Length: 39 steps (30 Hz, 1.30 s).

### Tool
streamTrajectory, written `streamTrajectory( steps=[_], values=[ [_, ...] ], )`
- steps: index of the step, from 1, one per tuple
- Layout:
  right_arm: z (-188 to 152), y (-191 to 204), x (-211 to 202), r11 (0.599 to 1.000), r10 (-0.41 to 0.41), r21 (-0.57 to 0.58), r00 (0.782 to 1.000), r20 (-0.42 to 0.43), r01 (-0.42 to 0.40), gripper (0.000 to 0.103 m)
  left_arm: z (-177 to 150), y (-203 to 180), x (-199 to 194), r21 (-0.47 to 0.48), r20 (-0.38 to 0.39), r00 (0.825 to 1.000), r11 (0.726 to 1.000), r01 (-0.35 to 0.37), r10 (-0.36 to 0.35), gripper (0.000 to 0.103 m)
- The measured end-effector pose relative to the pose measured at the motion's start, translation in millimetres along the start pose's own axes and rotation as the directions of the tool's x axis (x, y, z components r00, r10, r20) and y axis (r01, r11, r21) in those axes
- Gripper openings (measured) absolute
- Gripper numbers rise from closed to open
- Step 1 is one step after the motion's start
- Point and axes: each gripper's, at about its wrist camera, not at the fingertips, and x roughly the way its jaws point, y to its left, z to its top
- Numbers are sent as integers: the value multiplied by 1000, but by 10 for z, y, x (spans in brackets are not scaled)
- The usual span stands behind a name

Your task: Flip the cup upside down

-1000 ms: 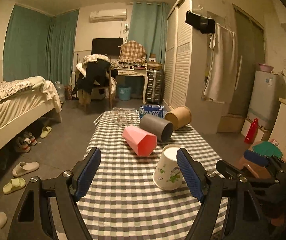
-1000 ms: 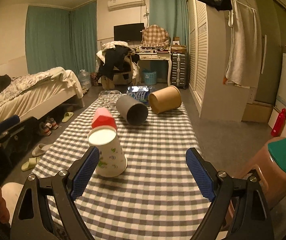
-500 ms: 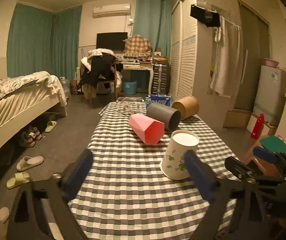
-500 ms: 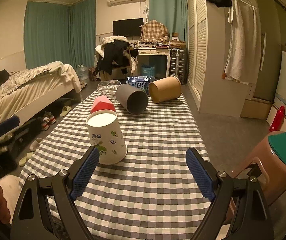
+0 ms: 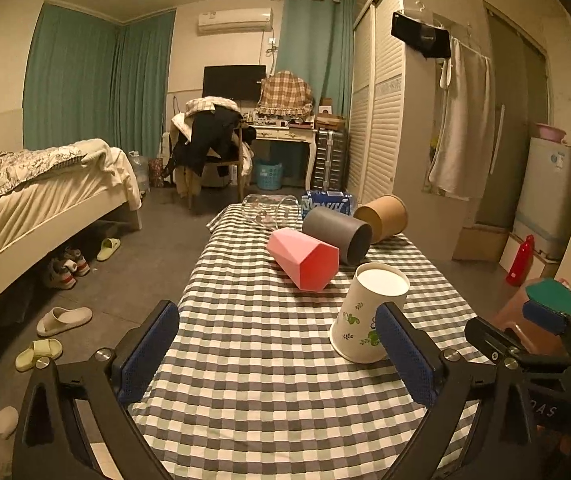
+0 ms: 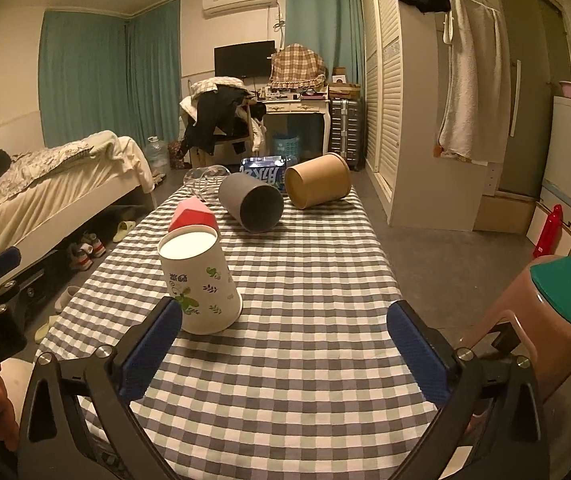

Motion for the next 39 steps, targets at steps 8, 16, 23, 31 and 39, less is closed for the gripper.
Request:
streamTrajectory(
  steps=[8, 16, 23, 31, 39],
  values=[
    [-4, -13, 13, 1000, -5, 2, 1000, -3, 5, 103, 12, 22, -6, -5, 1, 1000, 1000, -12, 12, 102],
    [-17, -19, 24, 1000, -10, -1, 1000, -10, 10, 103, 5, 45, 7, -19, -6, 1000, 1000, -18, 18, 102],
    [-24, 2, 36, 1000, -11, -6, 1000, -17, 11, 103, 6, 43, 4, -26, -5, 1000, 999, -22, 22, 102],
    [-23, 12, 39, 1000, -11, -8, 1000, -19, 11, 103, 2, 41, 1, -14, -6, 1000, 1000, -25, 25, 102],
    [-27, 20, 36, 1000, -11, -8, 1000, -20, 11, 103, 2, 44, -5, -12, -7, 1000, 1000, -25, 25, 102]
  ],
)
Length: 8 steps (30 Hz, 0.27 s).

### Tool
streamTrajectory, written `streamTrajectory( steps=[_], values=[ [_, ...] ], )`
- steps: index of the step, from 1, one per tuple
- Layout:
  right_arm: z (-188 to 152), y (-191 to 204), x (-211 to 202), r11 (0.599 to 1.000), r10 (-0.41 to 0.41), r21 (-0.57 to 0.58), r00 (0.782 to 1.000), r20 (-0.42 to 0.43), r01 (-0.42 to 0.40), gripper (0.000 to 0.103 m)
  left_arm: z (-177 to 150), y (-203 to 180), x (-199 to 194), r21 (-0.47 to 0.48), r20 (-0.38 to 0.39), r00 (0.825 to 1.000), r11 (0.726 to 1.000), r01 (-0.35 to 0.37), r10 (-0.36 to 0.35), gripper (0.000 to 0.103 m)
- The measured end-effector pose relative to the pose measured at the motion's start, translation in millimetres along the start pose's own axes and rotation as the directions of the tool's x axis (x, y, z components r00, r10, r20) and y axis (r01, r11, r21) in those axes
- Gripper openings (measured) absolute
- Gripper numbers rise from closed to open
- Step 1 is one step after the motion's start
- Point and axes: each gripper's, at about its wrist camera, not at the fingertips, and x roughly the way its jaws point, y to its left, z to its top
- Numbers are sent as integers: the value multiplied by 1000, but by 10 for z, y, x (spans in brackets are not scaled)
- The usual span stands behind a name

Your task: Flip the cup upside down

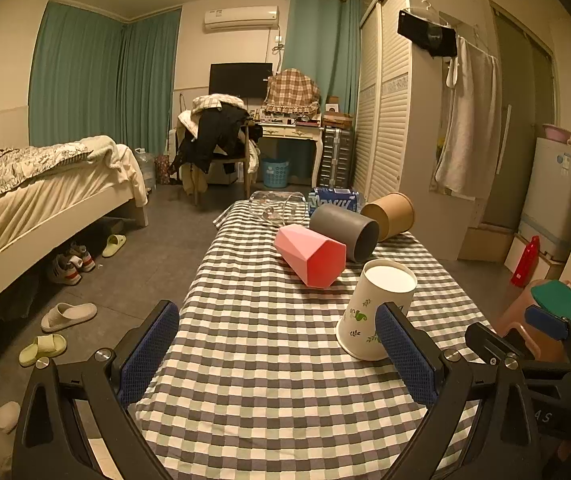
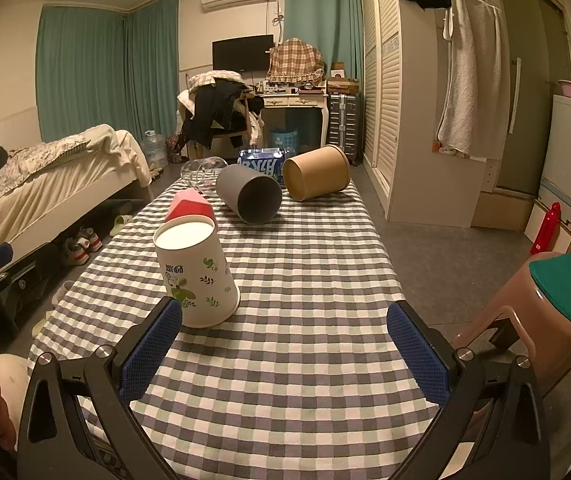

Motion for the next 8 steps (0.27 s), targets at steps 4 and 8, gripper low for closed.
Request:
streamTrajectory(
  steps=[4, 8],
  values=[
    [-4, 12, 5, 1000, 1, -2, 1000, -3, -1, 103, -3, -2, -5, 1, 5, 1000, 1000, -2, 2, 102],
    [-31, 26, 26, 1000, 3, -4, 1000, -8, -3, 103, -11, -15, -28, 11, 20, 1000, 1000, -11, 11, 102]
  ],
)
